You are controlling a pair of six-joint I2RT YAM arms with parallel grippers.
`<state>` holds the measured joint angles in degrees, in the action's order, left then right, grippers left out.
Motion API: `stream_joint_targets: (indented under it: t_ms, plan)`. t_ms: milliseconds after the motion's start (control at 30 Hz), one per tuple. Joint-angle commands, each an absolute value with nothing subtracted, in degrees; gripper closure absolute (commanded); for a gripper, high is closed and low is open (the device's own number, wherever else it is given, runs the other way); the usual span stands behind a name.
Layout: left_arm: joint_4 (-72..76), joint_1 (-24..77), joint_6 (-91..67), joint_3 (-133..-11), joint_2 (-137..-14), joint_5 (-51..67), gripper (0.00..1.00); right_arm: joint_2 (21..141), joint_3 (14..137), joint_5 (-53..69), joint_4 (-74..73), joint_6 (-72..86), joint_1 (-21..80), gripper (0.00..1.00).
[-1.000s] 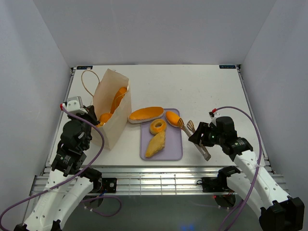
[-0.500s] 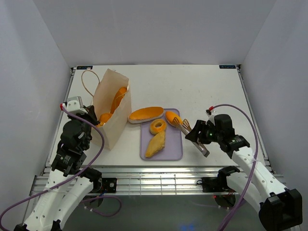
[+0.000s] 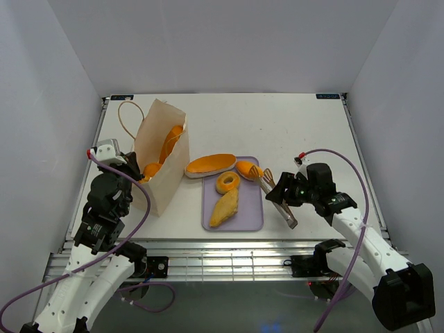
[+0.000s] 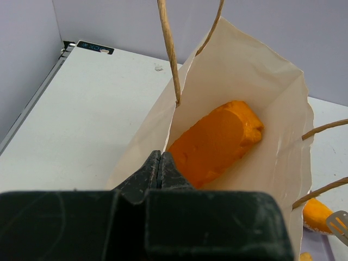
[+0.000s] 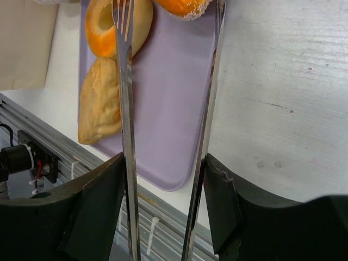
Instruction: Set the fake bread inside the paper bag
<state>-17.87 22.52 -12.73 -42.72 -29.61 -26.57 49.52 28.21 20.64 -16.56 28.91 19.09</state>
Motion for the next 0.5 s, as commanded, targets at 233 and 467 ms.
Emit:
stream_joint_targets:
  t_ms: [233, 467]
  plan:
    - [-18.2, 22.8, -13.0, -42.2, -29.4, -25.8, 1.00, 49.8, 28.4, 17.9, -16.6, 26.8, 18.9, 0.38]
    - [-18.2, 22.8, -13.0, -42.2, -29.3, -25.9, 1.00, 51.2, 26.4, 20.9, -12.0, 27.9, 18.9, 0.38]
